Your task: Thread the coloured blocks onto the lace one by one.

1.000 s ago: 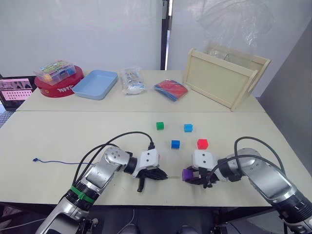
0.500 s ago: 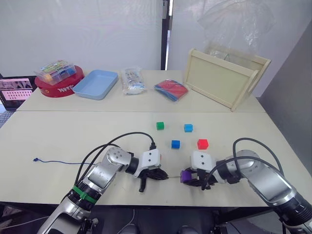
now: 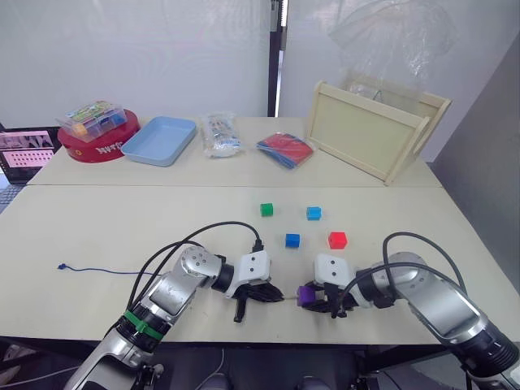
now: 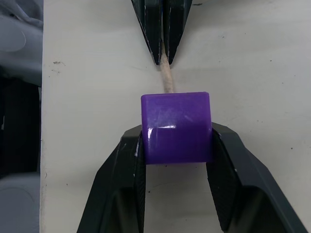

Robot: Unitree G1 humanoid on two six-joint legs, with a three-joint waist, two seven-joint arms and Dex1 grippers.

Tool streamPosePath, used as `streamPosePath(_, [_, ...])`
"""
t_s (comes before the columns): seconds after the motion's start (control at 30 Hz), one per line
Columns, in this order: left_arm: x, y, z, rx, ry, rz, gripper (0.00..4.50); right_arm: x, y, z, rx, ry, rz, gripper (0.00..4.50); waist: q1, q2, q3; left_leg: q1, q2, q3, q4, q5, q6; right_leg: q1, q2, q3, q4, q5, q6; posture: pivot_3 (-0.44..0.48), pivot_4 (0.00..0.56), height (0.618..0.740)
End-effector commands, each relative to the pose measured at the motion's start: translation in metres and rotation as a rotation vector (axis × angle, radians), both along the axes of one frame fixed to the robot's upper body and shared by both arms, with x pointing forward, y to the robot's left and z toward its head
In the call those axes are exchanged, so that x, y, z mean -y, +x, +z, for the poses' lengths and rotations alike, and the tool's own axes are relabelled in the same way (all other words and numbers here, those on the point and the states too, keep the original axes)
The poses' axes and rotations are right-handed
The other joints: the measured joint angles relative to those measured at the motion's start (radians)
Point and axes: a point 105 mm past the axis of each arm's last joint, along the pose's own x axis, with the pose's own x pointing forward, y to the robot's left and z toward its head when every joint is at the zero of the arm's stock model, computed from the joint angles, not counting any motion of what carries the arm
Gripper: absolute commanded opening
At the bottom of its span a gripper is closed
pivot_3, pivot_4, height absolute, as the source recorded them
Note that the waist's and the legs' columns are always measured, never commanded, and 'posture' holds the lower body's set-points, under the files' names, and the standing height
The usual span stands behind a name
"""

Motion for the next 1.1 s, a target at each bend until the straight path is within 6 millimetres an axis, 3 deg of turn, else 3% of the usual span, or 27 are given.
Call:
streamPosePath(0.03, [0.01,0.003,0.014,0.052,-0.051,-0.024,0.0,-0.007,0.002,0.005,0.028,0.014,0.019,1.17,0.0,0.0,0.0,0.0,0.0,0.0,0.0,0.0,0.0,0.0,0.0,0.0,0.0,0.0,0.0,0.0,0.15,0.74])
streamPosePath(0.43, [0.035,0.005,0.022,0.036,-0.116,-0.038,0.0,-0.013,0.005,0.004,0.028,0.032,0.017,1.17,-0.002,0.0,0.0,0.0,0.0,0.0,0.001,0.0,0.0,0.0,0.0,0.0,0.001,0.0,0.0,0.0,0.15,0.74])
streamPosePath(0.6, [0.036,0.003,0.024,0.01,-0.131,-0.044,0.0,-0.014,0.005,0.004,0.024,0.041,0.009,1.17,-0.003,0.0,0.0,0.001,0.0,0.0,0.002,0.0,0.0,0.001,0.0,0.0,0.001,0.0,0.0,0.0,0.15,0.74])
streamPosePath(1.0, [0.015,0.0,0.023,0.025,-0.108,-0.046,3.9,-0.012,0.008,0.005,0.031,0.043,0.007,1.17,-0.007,-0.001,0.0,0.001,0.001,0.0,0.001,0.0,0.0,0.0,0.001,0.0,0.001,0.0,0.0,0.0,0.15,0.74])
streamPosePath(1.1, [0.005,0.005,0.024,0.05,-0.101,-0.023,3.95,-0.011,0.008,0.004,0.03,0.042,0.005,1.17,-0.005,-0.001,0.0,0.001,0.001,0.0,0.001,0.0,0.0,0.0,0.001,0.0,0.001,0.0,0.0,0.0,0.15,0.74])
